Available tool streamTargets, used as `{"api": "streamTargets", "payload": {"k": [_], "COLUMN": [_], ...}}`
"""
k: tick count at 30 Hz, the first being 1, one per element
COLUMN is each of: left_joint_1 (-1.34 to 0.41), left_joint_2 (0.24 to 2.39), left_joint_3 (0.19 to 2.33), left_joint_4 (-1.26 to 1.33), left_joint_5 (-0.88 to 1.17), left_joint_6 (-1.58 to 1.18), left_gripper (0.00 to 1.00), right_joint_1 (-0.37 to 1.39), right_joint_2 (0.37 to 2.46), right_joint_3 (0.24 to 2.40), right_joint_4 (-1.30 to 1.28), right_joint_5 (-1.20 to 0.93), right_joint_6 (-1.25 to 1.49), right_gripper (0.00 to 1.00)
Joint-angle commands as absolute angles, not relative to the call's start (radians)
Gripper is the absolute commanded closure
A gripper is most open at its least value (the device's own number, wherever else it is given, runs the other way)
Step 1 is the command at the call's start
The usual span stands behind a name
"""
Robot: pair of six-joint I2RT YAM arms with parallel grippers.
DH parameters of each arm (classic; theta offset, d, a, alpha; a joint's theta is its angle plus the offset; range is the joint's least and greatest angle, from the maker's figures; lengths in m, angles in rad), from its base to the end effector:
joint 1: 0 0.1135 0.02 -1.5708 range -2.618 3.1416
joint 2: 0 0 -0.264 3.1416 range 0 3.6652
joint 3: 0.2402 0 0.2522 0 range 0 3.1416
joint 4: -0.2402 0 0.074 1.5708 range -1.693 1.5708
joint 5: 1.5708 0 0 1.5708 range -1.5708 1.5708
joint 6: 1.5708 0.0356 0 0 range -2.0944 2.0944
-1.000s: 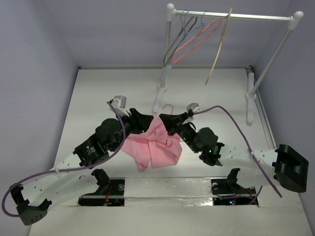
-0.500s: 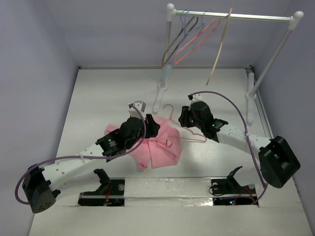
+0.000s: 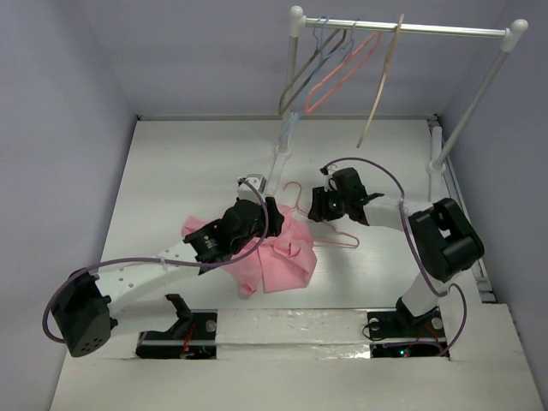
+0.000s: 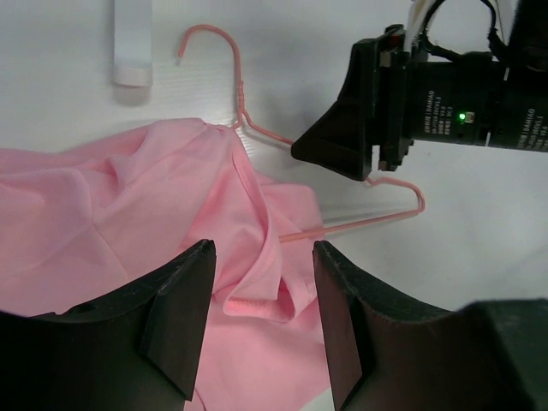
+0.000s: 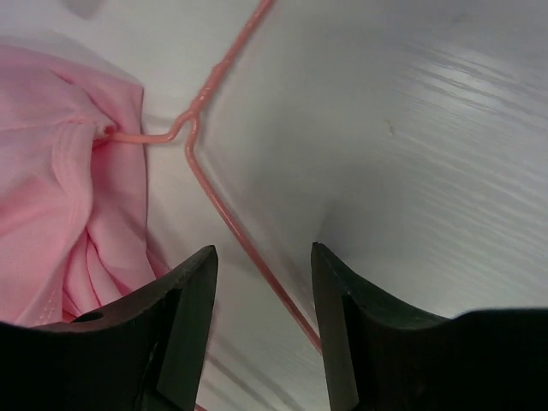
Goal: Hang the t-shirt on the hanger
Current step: Pick up the hanger at the center of the board.
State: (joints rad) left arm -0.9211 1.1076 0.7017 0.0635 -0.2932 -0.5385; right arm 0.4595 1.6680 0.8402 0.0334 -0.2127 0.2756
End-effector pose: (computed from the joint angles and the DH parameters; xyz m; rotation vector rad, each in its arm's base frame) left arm 0.1610 -0.1949 0.2718 0.1716 1.9544 -0.7027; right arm 0.2940 0.1539 0.1588 -0.3279 2.4039 0.5976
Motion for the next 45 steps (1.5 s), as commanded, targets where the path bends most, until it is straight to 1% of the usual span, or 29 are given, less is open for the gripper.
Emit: {"api": "streamTargets", "payload": {"k": [1, 3, 4, 6, 9, 12, 13, 14, 15, 16, 19, 20, 23, 24, 26, 28, 31, 33, 37, 38, 41, 43, 44, 45], "left_joint_1": [-0.914, -0.904, -0.894, -0.894, -0.884, -0.884, -0.884, -0.874, -0.874, -0.874, -0.865, -0.865, -0.865, -0.865, -0.865, -0.865, -0.865, -0.865, -0.865, -0.865, -0.865, -0.865, -0.865, -0.865], "left_joint_2": [1.083, 1.069, 1.063, 1.048, 1.039, 1.035, 1.032, 1.031, 1.026, 1.026, 1.022, 1.022, 1.029, 1.037, 1.046, 1.055, 1.057, 1.057, 1.065, 1.065, 1.055, 1.046, 1.046, 1.051], "left_joint_3": [0.698, 0.687, 0.683, 0.672, 0.666, 0.663, 0.661, 0.657, 0.647, 0.647, 0.635, 0.635, 0.647, 0.655, 0.664, 0.672, 0.676, 0.684, 0.701, 0.704, 0.712, 0.715, 0.719, 0.735], "left_joint_4": [0.117, 0.118, 0.12, 0.124, 0.126, 0.121, 0.121, 0.12, 0.118, 0.117, 0.117, 0.115, 0.104, 0.104, 0.103, 0.106, 0.109, 0.104, 0.08, 0.075, 0.067, 0.066, 0.061, 0.054], "left_joint_5": [-0.281, -0.278, -0.273, -0.259, -0.244, -0.242, -0.242, -0.244, -0.248, -0.249, -0.252, -0.253, -0.273, -0.282, -0.285, -0.282, -0.282, -0.284, -0.302, -0.307, -0.334, -0.347, -0.35, -0.363], "left_joint_6": [-0.515, -0.514, -0.514, -0.512, -0.511, -0.511, -0.512, -0.514, -0.515, -0.517, -0.52, -0.523, -0.52, -0.52, -0.52, -0.528, -0.534, -0.534, -0.529, -0.528, -0.528, -0.523, -0.515, -0.514], "left_gripper": [0.54, 0.54, 0.54, 0.54, 0.55, 0.55, 0.55, 0.55, 0.55, 0.55, 0.55, 0.55, 0.55, 0.55, 0.54, 0.53, 0.53, 0.52, 0.48, 0.48, 0.48, 0.48, 0.48, 0.48], "right_joint_1": [0.465, 0.465, 0.465, 0.465, 0.465, 0.465, 0.465, 0.465, 0.465, 0.465, 0.465, 0.465, 0.495, 0.54, 0.595, 0.702, 0.811, 0.842, 0.905, 0.951, 1.043, 1.147, 1.179, 1.242], "right_joint_2": [1.741, 1.784, 1.795, 1.813, 1.812, 1.813, 1.813, 1.812, 1.799, 1.799, 1.726, 1.668, 1.556, 1.481, 1.409, 1.323, 1.255, 1.241, 1.261, 1.275, 1.304, 1.351, 1.373, 1.418], "right_joint_3": [0.909, 0.911, 0.907, 0.893, 0.853, 0.835, 0.828, 0.824, 0.809, 0.792, 0.703, 0.675, 0.572, 0.554, 0.514, 0.494, 0.457, 0.424, 0.379, 0.373, 0.374, 0.399, 0.408, 0.416], "right_joint_4": [0.04, 0.035, 0.038, 0.058, 0.116, 0.15, 0.161, 0.181, 0.222, 0.222, 0.346, 0.417, 0.498, 0.506, 0.517, 0.523, 0.563, 0.621, 0.753, 0.815, 0.932, 1.001, 1.096, 1.153], "right_joint_5": [-0.342, -0.417, -0.454, -0.527, -0.572, -0.598, -0.597, -0.597, -0.588, -0.588, -0.525, -0.505, -0.365, -0.265, -0.145, 0.07, 0.282, 0.377, 0.471, 0.495, 0.653, 0.797, 0.84, 0.93], "right_joint_6": [0.187, 0.173, 0.17, 0.172, 0.189, 0.196, 0.207, 0.213, 0.219, 0.23, 0.282, 0.296, 0.314, 0.31, 0.301, 0.293, 0.288, 0.288, 0.287, 0.281, 0.232, 0.159, 0.125, 0.086], "right_gripper": [0.47, 0.59, 0.62, 0.62, 0.64, 0.74, 0.79, 0.9, 0.98, 0.99, 1.0, 1.0, 1.0, 1.0, 1.0, 1.0, 1.0, 1.0, 1.0, 1.0, 1.0, 1.0, 1.0, 1.0]}}
